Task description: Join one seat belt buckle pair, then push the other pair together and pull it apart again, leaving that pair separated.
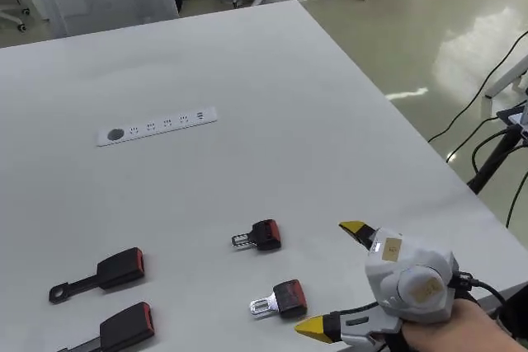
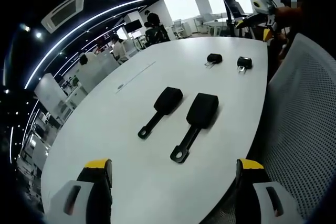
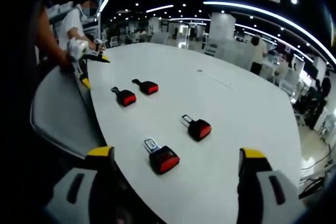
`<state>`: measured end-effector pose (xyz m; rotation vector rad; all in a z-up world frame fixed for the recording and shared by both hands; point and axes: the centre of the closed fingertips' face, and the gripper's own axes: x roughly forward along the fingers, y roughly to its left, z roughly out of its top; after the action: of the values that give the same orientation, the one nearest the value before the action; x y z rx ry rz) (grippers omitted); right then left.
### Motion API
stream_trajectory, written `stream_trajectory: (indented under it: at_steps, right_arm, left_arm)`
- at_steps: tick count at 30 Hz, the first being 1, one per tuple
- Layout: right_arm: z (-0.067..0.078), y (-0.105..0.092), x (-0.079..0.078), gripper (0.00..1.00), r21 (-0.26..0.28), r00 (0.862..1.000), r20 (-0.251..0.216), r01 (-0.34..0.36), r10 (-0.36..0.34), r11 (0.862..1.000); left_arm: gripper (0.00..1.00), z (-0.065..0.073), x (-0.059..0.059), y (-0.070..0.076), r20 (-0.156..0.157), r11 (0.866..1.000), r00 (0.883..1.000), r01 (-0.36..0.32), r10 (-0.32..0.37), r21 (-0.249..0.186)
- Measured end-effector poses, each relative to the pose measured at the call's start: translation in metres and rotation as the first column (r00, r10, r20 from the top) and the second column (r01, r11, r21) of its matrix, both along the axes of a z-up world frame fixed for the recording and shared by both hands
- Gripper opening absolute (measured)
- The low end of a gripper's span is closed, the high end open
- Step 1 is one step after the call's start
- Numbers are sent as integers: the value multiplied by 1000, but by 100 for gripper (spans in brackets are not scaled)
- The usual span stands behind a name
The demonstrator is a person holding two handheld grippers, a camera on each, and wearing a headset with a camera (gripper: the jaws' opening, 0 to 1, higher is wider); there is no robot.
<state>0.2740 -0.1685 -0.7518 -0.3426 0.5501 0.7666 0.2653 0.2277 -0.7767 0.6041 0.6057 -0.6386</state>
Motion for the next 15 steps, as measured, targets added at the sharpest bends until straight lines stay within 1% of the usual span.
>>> stream_trajectory:
  at_steps: [1, 2, 3, 5, 7, 10, 15]
  right_arm:
    - [0, 0, -1, 96, 0, 1000, -4, -1, 1, 1000]
    - [-1, 0, -2, 96, 10, 1000, -19, 1, -1, 1000]
    - [0, -2, 0, 98, 11, 1000, -12, 15, -14, 1000]
    - [0, -4, -1, 98, -2, 1000, -7, 10, -10, 1000]
    - [1, -6, 2, 100, -4, 1000, 5, 22, -22, 1000]
    - [4, -7, 4, 100, 10, 1000, 11, 24, -24, 1000]
    - [3, -10, 5, 100, 22, 999, 11, 34, -35, 999]
  left_arm:
    - [100, 0, 0, 0, -1, 1000, 1000, 0, 0, 0]
    - [100, -1, 0, 0, -1, 1000, 1000, 0, 0, 0]
    - [100, -1, 0, 0, -1, 1000, 1000, 0, 0, -1]
    - [100, -1, 0, 0, -1, 1000, 1000, 1, -1, -1]
    - [100, -2, -1, 0, -4, 1000, 1000, 2, -2, 1]
    - [100, -4, -1, 1, -8, 1000, 1000, 1, -1, 5]
    - [100, -8, -3, 1, -25, 1000, 1000, 6, -6, 10]
